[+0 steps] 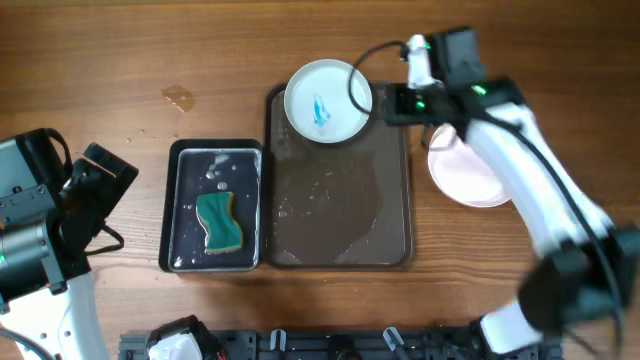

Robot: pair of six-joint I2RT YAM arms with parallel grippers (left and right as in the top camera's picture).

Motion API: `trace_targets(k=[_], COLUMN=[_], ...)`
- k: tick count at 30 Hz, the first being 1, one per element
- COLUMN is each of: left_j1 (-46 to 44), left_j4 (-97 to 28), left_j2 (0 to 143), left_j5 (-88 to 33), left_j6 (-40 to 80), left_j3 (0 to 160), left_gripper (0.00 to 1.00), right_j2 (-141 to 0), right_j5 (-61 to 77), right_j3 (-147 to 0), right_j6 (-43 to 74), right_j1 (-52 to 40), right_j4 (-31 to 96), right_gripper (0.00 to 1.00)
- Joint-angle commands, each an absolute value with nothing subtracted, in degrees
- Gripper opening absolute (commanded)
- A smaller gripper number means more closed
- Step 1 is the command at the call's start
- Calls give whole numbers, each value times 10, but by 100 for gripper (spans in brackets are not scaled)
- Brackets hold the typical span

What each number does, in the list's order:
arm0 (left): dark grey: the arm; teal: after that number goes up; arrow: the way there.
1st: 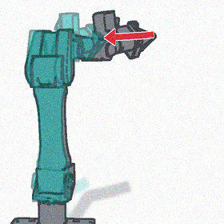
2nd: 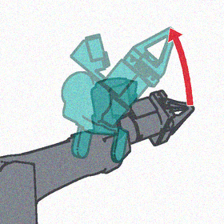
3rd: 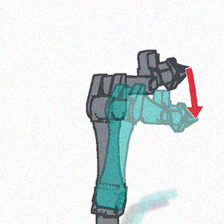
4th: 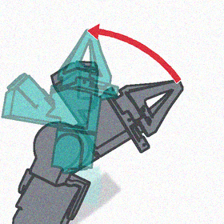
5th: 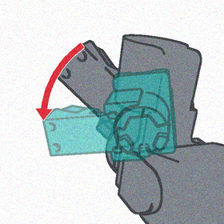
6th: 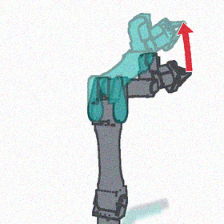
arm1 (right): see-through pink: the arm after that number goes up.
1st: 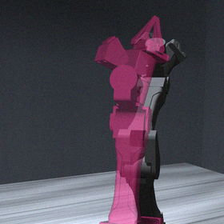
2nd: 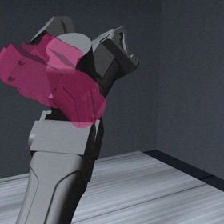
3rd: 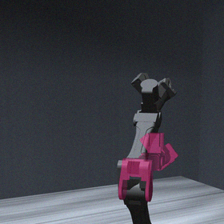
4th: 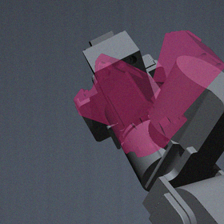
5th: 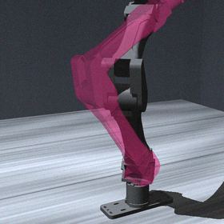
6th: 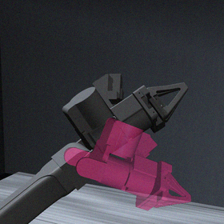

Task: Clean dirty plates on tray and stack at the side
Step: 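Move right gripper to the last stained plate and grip its rim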

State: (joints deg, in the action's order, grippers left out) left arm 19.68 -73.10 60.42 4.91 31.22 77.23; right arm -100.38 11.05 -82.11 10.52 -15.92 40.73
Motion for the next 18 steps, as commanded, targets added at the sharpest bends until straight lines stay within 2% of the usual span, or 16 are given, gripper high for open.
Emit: trace_targets(k=[1, 6, 7, 8, 9, 10, 13, 16, 18], left_j1=[201, 201, 201, 201, 201, 201, 201, 201, 201], left_j4=[-729, -729, -729, -729, -729, -729, -729, -729, -729], left_j2=[602, 602, 602, 602, 602, 602, 602, 602, 602], left_j5=[59, 59, 59, 59, 59, 59, 59, 59, 59], left_j6=[322, 322, 322, 322, 322, 322, 322, 322, 322], left_j3=[783, 783, 783, 783, 783, 783, 783, 783, 783], left_gripper=[100, 100, 100, 100, 100, 100, 100, 100, 100], right_j2=[-1134, -1246, -1253, -1254, -1253, -1248, -1216, -1152, -1077], right_j5=[111, 122, 123, 121, 121, 121, 120, 121, 120], right_j3=[-872, -875, -875, -875, -875, -875, -875, -875, -875], right_j6=[91, 92, 93, 101, 115, 127, 152, 157, 161], right_j1=[-159, -159, -159, -159, -159, -159, -159, -159, -159], right_j4=[362, 255, 243, 238, 236, 240, 289, 376, 480], right_gripper=[53, 50, 40, 18, 7, 4, 4, 4, 4])
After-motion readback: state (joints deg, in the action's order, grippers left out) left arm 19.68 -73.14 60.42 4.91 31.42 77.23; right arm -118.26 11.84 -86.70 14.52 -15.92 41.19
